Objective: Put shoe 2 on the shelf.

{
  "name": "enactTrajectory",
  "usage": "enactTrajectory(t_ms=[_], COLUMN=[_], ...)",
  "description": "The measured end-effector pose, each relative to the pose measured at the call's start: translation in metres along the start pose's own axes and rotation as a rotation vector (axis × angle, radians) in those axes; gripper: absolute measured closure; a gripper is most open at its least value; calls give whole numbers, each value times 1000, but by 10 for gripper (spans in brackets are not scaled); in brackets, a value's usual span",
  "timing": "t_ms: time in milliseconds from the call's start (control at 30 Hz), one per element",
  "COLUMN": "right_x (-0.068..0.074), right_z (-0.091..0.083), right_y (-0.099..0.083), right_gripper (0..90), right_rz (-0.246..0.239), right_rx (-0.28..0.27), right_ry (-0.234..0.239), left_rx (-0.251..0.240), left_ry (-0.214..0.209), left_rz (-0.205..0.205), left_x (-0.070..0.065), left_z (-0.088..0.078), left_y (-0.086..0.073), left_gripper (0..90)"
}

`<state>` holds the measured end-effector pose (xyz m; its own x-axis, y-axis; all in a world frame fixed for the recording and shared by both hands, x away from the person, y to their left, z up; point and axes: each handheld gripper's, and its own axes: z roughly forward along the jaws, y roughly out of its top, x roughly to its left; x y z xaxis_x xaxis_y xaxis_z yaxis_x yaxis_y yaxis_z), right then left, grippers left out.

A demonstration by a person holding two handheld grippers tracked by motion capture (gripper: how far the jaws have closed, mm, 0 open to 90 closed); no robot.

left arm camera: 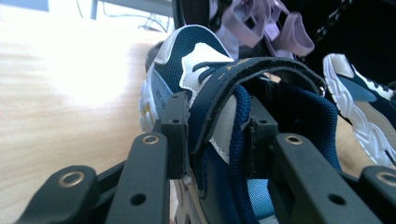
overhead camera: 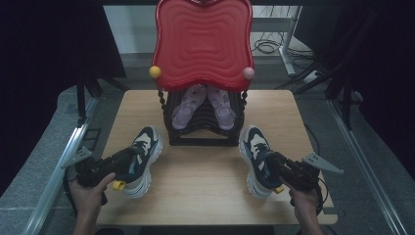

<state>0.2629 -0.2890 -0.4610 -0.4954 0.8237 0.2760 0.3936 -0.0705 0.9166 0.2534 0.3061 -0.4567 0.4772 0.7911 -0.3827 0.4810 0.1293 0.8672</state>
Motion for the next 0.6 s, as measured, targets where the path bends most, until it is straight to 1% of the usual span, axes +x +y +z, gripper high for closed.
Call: enactTrajectory(t_ms=[100, 167, 367, 500, 567, 600], right_x=[-4, -7, -10, -12, -14, -14], right_z=[-1, -4, -9, -9, -9, -8], right_y=[3, 6, 18, 26, 30, 31], right_gripper=[719, 719, 718, 718, 718, 717], right_rz=[4, 16, 28, 37, 48, 45], right_rx=[-15, -33, -67, -88, -95, -100], right_ry=[-14, -17, -17, -17, -14, -16], left_rx=[-27, -38, -59, -72, -87, -94], left_ry=[-5, -7, -6, -8, -7, -5], left_rz=[1, 1, 5, 7, 5, 5], left_x=[-1, -1, -1, 0, 1, 2], left_z=[-3, -4, -3, -4, -6, -6], left_y=[5, 8, 20, 28, 32, 35], left_gripper=[676, 676, 675, 675, 675, 675])
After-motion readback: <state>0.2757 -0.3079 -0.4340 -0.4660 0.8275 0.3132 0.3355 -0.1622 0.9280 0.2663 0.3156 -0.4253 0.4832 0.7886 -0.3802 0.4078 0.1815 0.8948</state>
